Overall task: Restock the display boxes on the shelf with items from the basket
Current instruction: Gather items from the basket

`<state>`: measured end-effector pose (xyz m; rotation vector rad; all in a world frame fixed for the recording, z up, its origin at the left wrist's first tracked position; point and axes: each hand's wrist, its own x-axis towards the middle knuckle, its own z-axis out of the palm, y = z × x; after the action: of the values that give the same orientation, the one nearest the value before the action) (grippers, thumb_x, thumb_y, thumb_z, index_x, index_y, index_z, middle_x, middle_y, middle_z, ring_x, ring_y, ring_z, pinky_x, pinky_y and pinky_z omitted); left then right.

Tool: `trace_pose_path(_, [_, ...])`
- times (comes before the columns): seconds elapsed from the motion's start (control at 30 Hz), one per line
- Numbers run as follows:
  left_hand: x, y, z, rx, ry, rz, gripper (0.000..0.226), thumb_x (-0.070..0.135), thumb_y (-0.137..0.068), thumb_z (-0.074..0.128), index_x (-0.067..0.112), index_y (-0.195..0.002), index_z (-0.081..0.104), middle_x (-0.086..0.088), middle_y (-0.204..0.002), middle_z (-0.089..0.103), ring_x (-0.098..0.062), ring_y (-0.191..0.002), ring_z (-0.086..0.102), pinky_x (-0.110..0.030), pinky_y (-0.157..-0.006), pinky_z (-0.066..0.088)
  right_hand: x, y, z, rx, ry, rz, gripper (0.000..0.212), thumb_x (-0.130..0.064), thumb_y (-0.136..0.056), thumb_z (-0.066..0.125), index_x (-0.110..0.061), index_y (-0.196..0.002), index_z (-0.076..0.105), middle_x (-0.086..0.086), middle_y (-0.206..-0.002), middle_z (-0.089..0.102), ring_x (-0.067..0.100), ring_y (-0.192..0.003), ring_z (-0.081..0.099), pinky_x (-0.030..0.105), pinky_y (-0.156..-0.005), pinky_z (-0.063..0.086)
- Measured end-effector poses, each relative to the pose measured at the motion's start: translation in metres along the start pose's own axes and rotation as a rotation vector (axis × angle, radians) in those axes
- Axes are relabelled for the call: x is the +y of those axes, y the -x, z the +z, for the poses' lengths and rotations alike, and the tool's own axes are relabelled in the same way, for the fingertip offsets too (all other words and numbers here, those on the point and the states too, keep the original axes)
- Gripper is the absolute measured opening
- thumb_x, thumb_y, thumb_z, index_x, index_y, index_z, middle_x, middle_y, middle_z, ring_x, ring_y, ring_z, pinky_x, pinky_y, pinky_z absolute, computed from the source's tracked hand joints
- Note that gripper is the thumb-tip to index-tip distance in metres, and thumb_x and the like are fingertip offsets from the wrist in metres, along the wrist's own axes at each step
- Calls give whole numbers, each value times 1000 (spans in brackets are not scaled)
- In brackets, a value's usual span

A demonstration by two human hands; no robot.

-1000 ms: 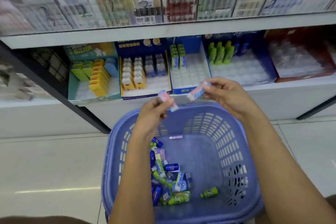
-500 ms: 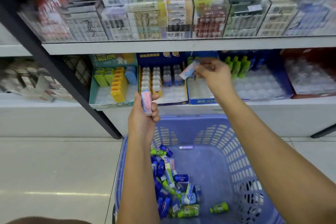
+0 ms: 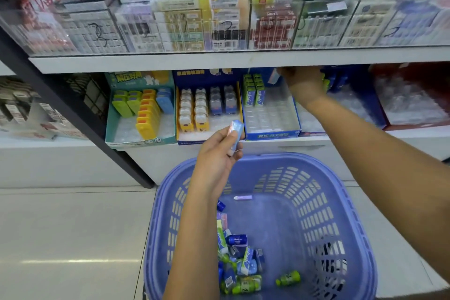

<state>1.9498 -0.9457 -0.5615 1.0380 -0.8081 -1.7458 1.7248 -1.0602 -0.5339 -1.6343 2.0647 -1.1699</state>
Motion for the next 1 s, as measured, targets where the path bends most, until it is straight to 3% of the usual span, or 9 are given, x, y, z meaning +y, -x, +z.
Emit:
trace_pose_path(0.1, [-8, 0, 12, -13, -4, -30, 16, 6, -94, 53, 11, -99, 67, -1, -89, 68, -8, -78, 65, -18, -68, 53, 1, -5, 2, -125, 76, -34, 27, -20, -95, 52, 3, -110, 55, 22, -110, 60, 32, -105, 55, 39, -92, 44])
trace_pose_path(0.17, [-12, -2, 18, -15, 23, -37, 18, 2, -94, 51, 10, -99, 67, -2, -91, 69, -10, -81, 66, -18, -69, 53, -1, -9, 3, -150, 62, -16, 29, -21, -95, 54, 1, -113, 55, 20, -114, 59, 32, -110, 54, 42, -95, 43])
trace_pose_path(0.37, [-17, -9, 27, -32, 79, -35, 18, 2, -95, 49, 9, -105, 63, -2, -89, 72, -14, -86, 68, -21, -74, 55, 1, -22, 1, -254, 123, 2, 36, -33, -94, 53, -8, -120, 57, 18, -124, 57, 32, -117, 50, 40, -97, 39])
trace_pose_path(0.47, [-17, -11, 29, -25, 86, -42, 16, 10, -99, 46, 13, -106, 60, -2, -82, 73, -11, -67, 66, -20, -60, 53, 6, -27, 1, -322, 142, -25, 34, -33, -95, 52, -9, -118, 58, 16, -123, 58, 31, -115, 51, 41, -100, 41])
trace_pose_path(0.53, [-17, -13, 31, -6, 97, -57, 17, 15, -100, 43, 11, -107, 58, -3, -76, 71, -10, -54, 55, -19, -48, 44, 10, -29, 4, -349, 162, -30, 31, -30, -95, 54, -9, -117, 59, 14, -123, 58, 29, -115, 52, 33, -97, 40])
trace_pose_path(0.63, [-17, -17, 33, 26, 150, -88, 21, 13, -101, 37, 6, -106, 57, -6, -72, 69, -9, -48, 47, -19, -42, 38, 10, -31, 9, -355, 166, -16, 30, -27, -95, 55, -7, -117, 58, 14, -122, 59, 28, -115, 52, 28, -91, 37])
trace_pose_path(0.83, [-22, -17, 29, 25, 101, -73, 20, 6, -98, 44, 7, -107, 61, -5, -95, 61, -10, -67, 61, -19, -59, 51, 4, -28, 2, -425, 195, 48, 35, -34, -94, 55, -10, -119, 57, 13, -122, 58, 29, -115, 51, 38, -101, 40])
trace_pose_path(0.93, [-26, -19, 30, 19, -32, 20, 18, 9, -98, 49, 16, -105, 64, 0, -103, 64, -10, -82, 67, -18, -70, 53, -10, -12, -9, -280, 190, 33, 30, -33, -90, 59, -10, -109, 63, 10, -109, 64, 20, -104, 59, 35, -89, 47])
trace_pose_path(1.0, [-27, -22, 35, 48, -85, 109, 16, 10, -97, 51, 16, -105, 63, 0, -100, 67, -8, -83, 68, -18, -74, 54, -20, 11, -23, -357, -32, 89, 17, -29, -85, 67, -12, -88, 66, 2, -81, 69, 2, -70, 65, 25, -66, 51])
